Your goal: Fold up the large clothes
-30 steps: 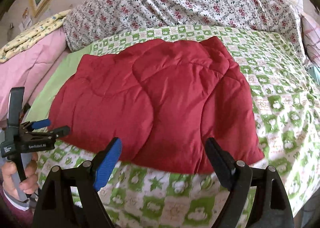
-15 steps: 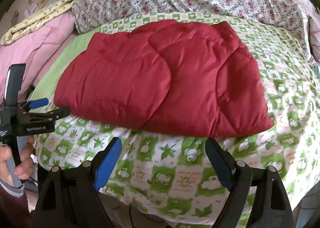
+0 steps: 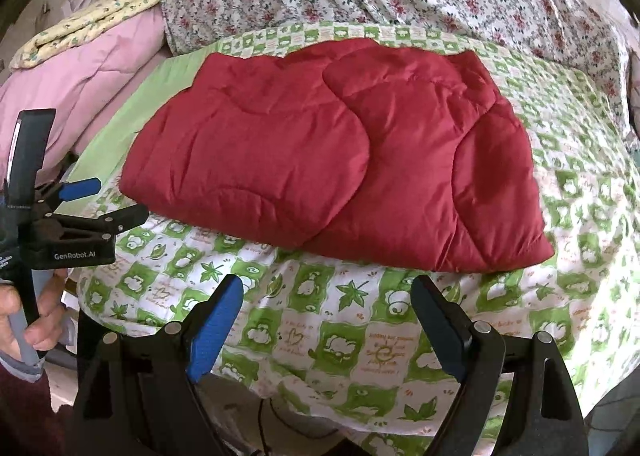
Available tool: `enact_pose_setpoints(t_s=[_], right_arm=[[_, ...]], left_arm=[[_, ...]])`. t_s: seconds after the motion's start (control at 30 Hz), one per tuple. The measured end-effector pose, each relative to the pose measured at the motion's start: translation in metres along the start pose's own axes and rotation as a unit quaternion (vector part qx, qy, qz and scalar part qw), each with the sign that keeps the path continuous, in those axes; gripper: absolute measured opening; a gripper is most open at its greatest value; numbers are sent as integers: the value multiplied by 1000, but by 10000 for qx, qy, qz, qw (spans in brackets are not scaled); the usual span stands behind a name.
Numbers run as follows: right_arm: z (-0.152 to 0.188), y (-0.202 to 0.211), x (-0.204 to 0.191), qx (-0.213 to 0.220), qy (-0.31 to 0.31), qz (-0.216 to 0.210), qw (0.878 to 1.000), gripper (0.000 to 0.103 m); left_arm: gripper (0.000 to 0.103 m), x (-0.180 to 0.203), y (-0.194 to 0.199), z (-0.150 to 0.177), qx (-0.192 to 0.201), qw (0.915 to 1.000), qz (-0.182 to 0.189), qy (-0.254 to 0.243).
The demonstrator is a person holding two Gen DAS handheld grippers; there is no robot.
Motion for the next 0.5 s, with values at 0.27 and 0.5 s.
enact_pose_setpoints(t_s=[0.27, 0.5], right_arm=[[-27, 39, -11, 209, 383, -34, 9990, 95], [-50, 36, -11, 216, 476, -35, 9986, 103]], left_arm=[[103, -12, 39, -24, 288, 9993, 252, -57], [103, -15, 26, -43, 257, 9996, 11, -81]])
Point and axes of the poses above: each gripper's, at about its wrist camera, not at the fingertips, and y roughly against the way its jaws point, x to its right, z to its underside, the point moved 9 cm from there along -y, roughly the way its jaws point, and after that the axes turned 11 degrees about -x, right-handed, at the moved point
